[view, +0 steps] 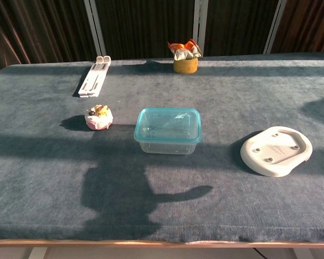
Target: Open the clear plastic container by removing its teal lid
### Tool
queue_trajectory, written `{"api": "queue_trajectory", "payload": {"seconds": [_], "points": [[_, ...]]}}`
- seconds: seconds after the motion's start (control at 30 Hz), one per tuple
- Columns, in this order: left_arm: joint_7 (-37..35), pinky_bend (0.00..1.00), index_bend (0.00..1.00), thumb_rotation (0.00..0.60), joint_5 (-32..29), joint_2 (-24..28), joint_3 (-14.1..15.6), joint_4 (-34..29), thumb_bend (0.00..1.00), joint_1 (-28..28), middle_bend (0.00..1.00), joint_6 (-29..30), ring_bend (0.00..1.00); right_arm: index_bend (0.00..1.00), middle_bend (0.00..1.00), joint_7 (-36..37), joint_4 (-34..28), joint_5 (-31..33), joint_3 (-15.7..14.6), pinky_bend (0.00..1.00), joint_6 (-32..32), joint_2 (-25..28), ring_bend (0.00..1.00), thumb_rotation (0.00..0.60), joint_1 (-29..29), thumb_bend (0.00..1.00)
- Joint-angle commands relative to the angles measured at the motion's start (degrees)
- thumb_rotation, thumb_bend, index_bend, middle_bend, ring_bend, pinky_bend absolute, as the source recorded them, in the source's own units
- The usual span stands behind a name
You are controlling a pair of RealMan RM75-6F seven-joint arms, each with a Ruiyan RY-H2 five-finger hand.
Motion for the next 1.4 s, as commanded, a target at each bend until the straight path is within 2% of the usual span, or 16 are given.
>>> {"api": "queue_trajectory", "payload": {"seconds": [0.03,0.13,0.3,0.43,0.63,0.73,1.07,1.4], "points": [[0.2,0.00,0.00,0.600,-0.1,-0.2,0.4,-0.3,0.33,-0.3,0.00,-1.1,0.00,0.00,0.00,0.0,0.0,-0.1,-0.1,0.00,-0.1,0.0,0.00,0.600,0.0,0.15],[1.3,0.01,0.00,0.600,-0.9,-0.2,0.8,-2.0,0.31,-1.3,0.00,-3.9,0.00,0.00,0.00,-0.1,-0.1,-0.4,-0.3,0.00,-0.1,0.1,0.00,0.600,0.0,0.15],[-8.8,0.00,0.00,0.600,6.6,-3.7,1.9,0.3,0.29,-6.7,0.00,-7.0,0.00,0.00,0.00,0.0,-0.2,-0.3,-0.4,0.00,-0.1,0.3,0.00,0.600,-0.2,0.15],[-8.0,0.00,0.00,0.600,8.0,-7.8,-0.5,1.3,0.27,-11.2,0.00,-9.7,0.00,0.00,0.00,-0.1,-0.4,-0.4,-0.5,0.00,-0.3,0.3,0.00,0.600,-0.1,0.15],[-10.8,0.00,0.00,0.600,5.5,-13.4,-3.5,1.3,0.28,-18.8,0.00,-18.5,0.00,0.00,0.00,0.3,-0.8,-0.8,-0.8,0.00,-1.1,0.6,0.00,0.600,0.3,0.15],[-8.0,0.00,0.00,0.600,2.8,-17.8,-5.8,3.4,0.28,-21.8,0.00,-21.7,0.00,0.00,0.00,1.3,-0.9,-1.2,-1.2,0.00,-1.6,1.1,0.00,0.600,0.5,0.15],[-0.3,0.00,0.00,0.600,-5.3,-26.7,-9.9,8.8,0.27,-29.8,0.00,-31.6,0.00,0.00,0.00,3.6,-1.0,-1.4,-1.5,0.00,-2.1,2.5,0.00,0.600,0.5,0.15],[4.4,0.00,0.00,0.600,-11.8,-31.5,-12.3,13.0,0.27,-34.6,0.00,-35.8,0.00,0.00,0.00,6.1,-1.2,-1.9,-2.1,0.00,-2.5,3.8,0.00,0.600,0.6,0.15]]}}
